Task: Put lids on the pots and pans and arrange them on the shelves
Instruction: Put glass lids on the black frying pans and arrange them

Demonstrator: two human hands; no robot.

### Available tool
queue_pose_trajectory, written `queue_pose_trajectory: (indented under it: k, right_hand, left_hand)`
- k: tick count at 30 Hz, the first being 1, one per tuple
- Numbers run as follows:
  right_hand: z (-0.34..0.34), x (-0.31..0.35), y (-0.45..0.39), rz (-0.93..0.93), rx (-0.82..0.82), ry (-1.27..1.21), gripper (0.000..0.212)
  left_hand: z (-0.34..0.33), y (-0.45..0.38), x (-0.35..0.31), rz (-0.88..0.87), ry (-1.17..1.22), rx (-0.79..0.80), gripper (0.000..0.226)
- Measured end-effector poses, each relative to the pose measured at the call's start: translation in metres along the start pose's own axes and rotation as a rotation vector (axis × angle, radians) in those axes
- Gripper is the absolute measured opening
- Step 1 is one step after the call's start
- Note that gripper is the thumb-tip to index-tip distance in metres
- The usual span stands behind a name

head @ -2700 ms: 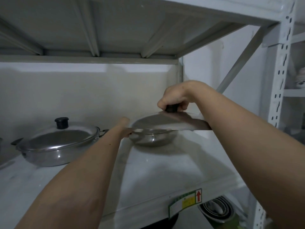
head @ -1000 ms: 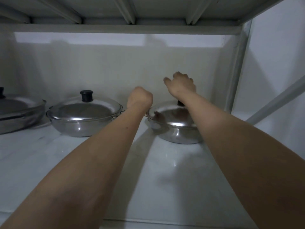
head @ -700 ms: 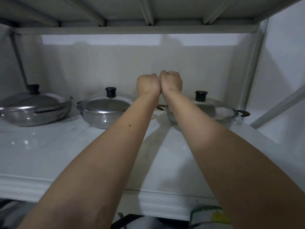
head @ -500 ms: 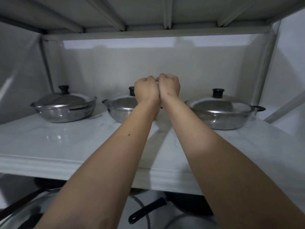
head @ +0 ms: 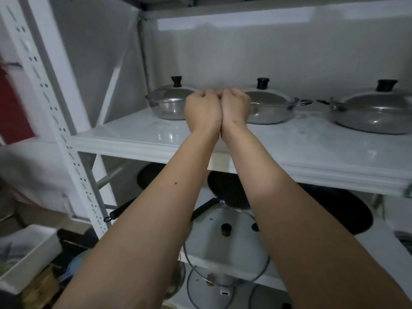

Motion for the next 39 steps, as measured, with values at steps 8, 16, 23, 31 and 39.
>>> queue_pose_trajectory:
  k: [8,16,23,31,39]
  right_hand:
    - [-0.117,-0.038,0.107,-0.064,0.279,-0.118,0.027]
    - [-0.191,-0.099,0.157,-0.157,0.385,-0.133,0.027]
    - [-0.204,-0.165,0.163,-0.206,0.422,-0.067,0.026]
    - [-0.209,-0.242,0.129,-0.275,0.434,0.036,0.025]
    - [-0.244,-0.294,0.103,-0.310,0.412,0.123,0.026]
  left_hand:
    - [0.153,-0.006,0.044,0.036,-0.079,-0.226,0.028]
    - [0.234,-0.015,0.100,0.056,-0.189,-0.343,0.030]
    - [0.242,-0.017,0.175,0.154,-0.237,-0.386,0.033]
    - [0.213,-0.033,0.258,0.282,-0.276,-0.350,0.029]
    - [0.210,-0.078,0.319,0.323,-0.359,-0.226,0.035]
Point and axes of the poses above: each hand's wrist, its own y-axis away from the middle knuckle, its own z-axis out of the back of the hand, x = y × z, the point moved 6 cm from there along -y, towards the middle knuckle, and after that the axes turned 5 degrees about y, right-handed, at the moved point
